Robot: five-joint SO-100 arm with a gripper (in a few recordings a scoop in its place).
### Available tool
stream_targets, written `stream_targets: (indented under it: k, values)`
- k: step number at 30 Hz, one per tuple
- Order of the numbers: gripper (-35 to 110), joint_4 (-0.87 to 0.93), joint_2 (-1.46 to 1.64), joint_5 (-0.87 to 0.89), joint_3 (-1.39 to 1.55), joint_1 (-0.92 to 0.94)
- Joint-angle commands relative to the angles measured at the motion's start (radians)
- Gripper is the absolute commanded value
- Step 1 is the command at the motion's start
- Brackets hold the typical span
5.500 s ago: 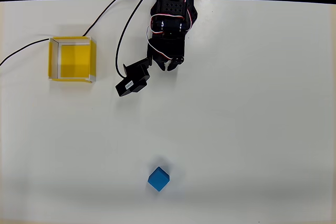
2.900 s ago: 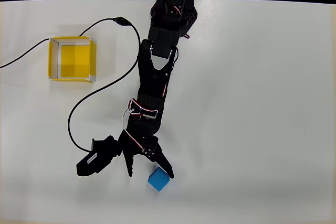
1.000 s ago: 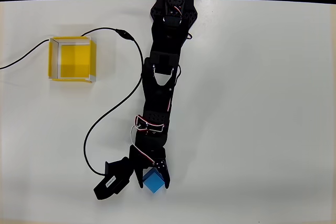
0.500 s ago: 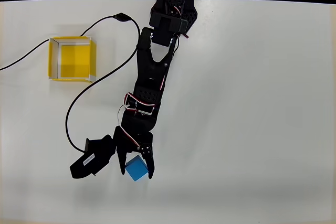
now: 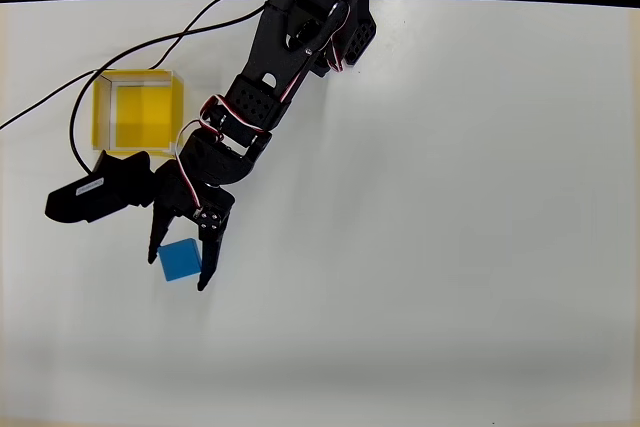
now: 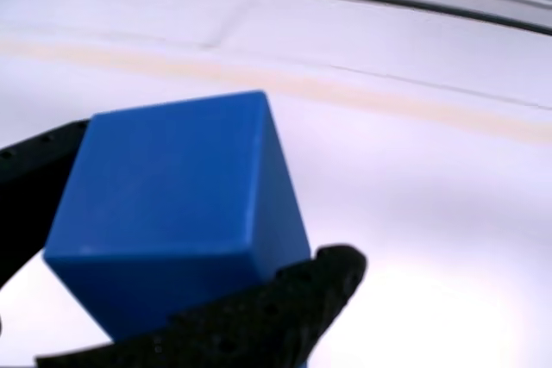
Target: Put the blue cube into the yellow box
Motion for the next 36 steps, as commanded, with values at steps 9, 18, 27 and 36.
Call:
stream_targets:
  k: [9,18,27,36]
  values:
    - [19,0.009,0.153,-0.018,-0.034,0.334]
    - [19,0.091,0.268,-0.038,0.101,0.440]
    - [19,0.061,0.451,-0.080,0.376,0.471]
    - [19,0.058,0.557,-0.117,0.526,0.500]
